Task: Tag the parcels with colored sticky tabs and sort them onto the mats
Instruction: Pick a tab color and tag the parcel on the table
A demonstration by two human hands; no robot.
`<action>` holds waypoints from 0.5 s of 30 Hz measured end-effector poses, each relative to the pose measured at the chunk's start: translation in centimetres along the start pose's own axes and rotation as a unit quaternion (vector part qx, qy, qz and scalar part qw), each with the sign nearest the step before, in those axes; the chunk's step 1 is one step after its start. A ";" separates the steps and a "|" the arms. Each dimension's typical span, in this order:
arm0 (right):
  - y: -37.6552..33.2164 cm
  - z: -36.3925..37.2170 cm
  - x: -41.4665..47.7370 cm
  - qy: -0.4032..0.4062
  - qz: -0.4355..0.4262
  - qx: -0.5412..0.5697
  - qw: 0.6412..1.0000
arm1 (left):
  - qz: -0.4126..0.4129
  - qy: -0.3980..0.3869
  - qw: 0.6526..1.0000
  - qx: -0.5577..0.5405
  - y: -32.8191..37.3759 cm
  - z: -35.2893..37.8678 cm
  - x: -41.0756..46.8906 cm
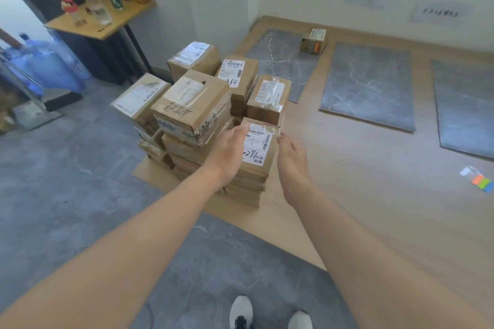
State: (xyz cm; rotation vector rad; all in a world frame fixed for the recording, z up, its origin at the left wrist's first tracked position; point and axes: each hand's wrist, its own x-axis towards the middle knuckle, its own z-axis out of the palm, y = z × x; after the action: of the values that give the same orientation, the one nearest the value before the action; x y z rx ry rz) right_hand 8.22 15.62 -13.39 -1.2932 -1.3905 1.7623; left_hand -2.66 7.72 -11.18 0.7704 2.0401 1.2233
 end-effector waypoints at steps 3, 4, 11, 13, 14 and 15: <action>1.1 0.6 -0.5 -0.015 0.017 -0.026 0.999 | -0.015 0.012 1.000 0.013 -1.3 0.0 0.2; 1.4 0.7 -0.7 -0.020 0.022 -0.026 0.999 | -0.023 0.009 1.000 0.013 -1.7 0.0 0.2; 1.9 0.8 -1.7 -0.018 0.081 -0.024 0.996 | -0.046 0.014 0.999 -0.015 -2.3 0.1 -0.3; 1.8 0.6 -1.9 -0.014 0.096 -0.016 0.995 | -0.065 0.020 0.997 -0.032 -2.7 0.2 0.1; 1.9 0.5 -1.9 -0.011 0.101 -0.016 0.995 | -0.074 0.019 0.996 -0.038 -3.2 0.3 0.4; 1.8 0.4 -2.0 -0.008 0.104 -0.017 0.994 | -0.080 0.018 0.996 -0.043 -3.6 0.5 0.6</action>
State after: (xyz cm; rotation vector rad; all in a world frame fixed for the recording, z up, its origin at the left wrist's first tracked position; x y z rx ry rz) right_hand 8.95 13.16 -14.37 -1.4926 -1.3397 1.8954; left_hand -3.25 6.94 -14.74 0.5373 2.0206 1.2324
